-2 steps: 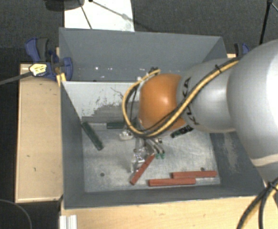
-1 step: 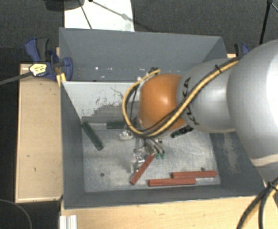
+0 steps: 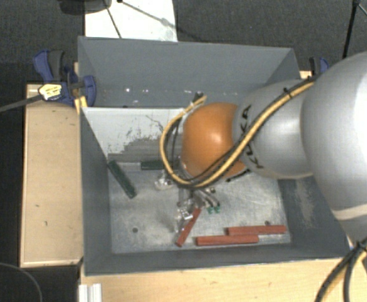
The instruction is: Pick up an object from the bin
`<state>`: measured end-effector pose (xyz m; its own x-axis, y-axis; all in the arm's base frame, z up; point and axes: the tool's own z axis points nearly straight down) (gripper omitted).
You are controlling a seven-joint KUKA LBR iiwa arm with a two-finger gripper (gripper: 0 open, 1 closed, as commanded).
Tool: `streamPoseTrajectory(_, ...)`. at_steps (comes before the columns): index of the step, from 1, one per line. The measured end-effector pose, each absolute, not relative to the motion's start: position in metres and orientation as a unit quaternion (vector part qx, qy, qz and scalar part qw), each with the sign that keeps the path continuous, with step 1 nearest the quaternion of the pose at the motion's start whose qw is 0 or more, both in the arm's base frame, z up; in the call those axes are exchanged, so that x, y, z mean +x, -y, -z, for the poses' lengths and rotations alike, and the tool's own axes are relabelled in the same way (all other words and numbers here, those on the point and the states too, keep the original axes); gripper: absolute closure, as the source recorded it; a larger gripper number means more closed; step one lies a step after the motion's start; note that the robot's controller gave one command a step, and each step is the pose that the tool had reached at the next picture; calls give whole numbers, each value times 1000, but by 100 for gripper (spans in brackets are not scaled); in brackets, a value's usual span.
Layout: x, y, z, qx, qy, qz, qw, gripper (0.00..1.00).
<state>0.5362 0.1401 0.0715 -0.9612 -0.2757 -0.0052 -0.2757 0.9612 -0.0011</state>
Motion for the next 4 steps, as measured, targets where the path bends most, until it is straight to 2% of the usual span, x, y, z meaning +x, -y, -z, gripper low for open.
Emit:
streamPoseTrajectory(1,581,-40,-75,-142,-990,0,8,100)
streamPoseTrajectory(2,579,-41,-73,-140,-990,-1,5,0)
streamPoseTrajectory(3,579,-41,-73,-139,-990,-1,4,0)
streamPoseTrajectory(4,538,2,-107,-172,-985,-1,-2,0)
